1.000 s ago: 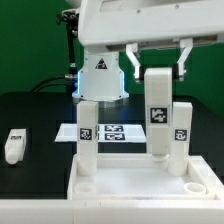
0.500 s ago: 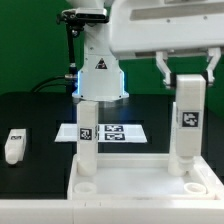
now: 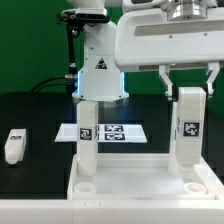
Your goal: Assemble desk
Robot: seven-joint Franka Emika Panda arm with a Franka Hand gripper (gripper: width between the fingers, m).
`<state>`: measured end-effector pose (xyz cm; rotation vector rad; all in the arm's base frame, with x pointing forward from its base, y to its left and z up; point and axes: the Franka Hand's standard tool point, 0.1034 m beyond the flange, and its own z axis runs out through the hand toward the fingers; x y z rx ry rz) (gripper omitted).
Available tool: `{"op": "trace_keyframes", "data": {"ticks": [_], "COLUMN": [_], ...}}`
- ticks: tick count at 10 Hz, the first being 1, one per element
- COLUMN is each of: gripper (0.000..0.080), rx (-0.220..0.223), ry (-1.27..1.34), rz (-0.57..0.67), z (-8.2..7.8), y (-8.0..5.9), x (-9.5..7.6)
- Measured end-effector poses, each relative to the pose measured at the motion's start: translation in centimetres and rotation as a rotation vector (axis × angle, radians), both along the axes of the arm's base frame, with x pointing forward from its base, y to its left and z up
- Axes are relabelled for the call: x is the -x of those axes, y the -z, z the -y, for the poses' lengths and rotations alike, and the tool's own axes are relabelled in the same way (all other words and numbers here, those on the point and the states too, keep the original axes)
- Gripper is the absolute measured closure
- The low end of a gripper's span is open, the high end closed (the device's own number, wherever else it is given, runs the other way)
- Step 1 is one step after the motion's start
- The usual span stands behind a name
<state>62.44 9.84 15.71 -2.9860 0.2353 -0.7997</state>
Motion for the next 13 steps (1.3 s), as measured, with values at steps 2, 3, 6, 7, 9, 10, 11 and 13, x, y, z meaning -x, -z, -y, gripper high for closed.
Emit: {"op": "trace_keyframes", "data": {"ticks": [2,3,6,7,9,10,11,13], "gripper": [0.0515,0.0515,0.0515,0.0515,0.0515,0.0515,0.0515,0.0515], "rx": [0.011,0.017,0.025,0.029,0.036,0.036,0.037,0.038], "ry": [-0.037,-0.044,-0.056,-0.059,-0.067,-0.067,-0.068,-0.068], "rz": [-0.011,-0.018,-0.015,-0.015,-0.015,-0.014,-0.012,0.003], "z": [-2.1,-2.2,-2.1,-2.0,-1.7,-1.7,-1.8,-1.9], "y": [0.9,1.4,1.7,1.7,1.7,1.7,1.7,2.0], "x": [0.6,0.8,0.7,0.7,0.6,0.6,0.5,0.4]}}
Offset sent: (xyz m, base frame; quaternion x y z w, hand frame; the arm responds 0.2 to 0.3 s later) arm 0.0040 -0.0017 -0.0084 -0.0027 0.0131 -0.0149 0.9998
